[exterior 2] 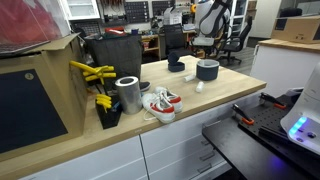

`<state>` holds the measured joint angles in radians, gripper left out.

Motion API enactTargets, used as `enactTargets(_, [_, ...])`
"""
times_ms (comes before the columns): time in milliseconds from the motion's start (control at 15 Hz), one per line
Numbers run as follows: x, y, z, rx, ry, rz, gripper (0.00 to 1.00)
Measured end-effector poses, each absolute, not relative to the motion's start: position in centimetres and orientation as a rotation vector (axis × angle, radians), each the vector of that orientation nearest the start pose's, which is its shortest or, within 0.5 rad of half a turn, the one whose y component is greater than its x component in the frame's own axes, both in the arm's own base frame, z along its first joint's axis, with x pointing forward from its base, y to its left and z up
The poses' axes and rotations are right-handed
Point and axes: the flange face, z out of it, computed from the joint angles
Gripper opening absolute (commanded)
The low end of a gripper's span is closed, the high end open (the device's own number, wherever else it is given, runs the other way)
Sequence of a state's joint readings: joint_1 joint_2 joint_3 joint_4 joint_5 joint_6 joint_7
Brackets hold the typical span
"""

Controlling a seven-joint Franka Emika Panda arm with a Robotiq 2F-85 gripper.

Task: Pick up the furthest white object and place it in the blue and white container

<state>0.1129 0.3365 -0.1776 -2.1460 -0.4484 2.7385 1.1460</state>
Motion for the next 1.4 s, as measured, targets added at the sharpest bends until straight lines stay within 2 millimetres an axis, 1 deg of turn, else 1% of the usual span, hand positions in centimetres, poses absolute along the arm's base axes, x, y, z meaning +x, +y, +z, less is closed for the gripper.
enactTargets(67, [59.2, -2.2, 26.5, -2.942, 1.270, -0.588, 0.27])
enactTargets(133, [59.3, -2.3, 26.1, -2.932, 1.284, -0.597, 0.19])
enactTargets(200, [59.3, -2.2, 26.0, -2.923, 1.294, -0.605, 0.12])
enactTargets(267, [59.3, -2.1, 25.9, -2.918, 1.302, -0.610, 0.03])
enactTargets(333, [59.3, -1.9, 26.0, -2.912, 1.308, -0.613, 0.00])
enactTargets(600, [59.4, -0.6, 26.0, -2.910, 1.292, -0.613, 0.00])
enactTargets(800, [59.4, -0.1, 26.1, -2.913, 1.280, -0.613, 0.00])
enactTargets(1133, [59.0, -0.3, 25.9, -2.897, 1.312, -0.587, 0.00])
enactTargets(1400, [58.0, -0.8, 26.1, -2.875, 1.386, -0.491, 0.00])
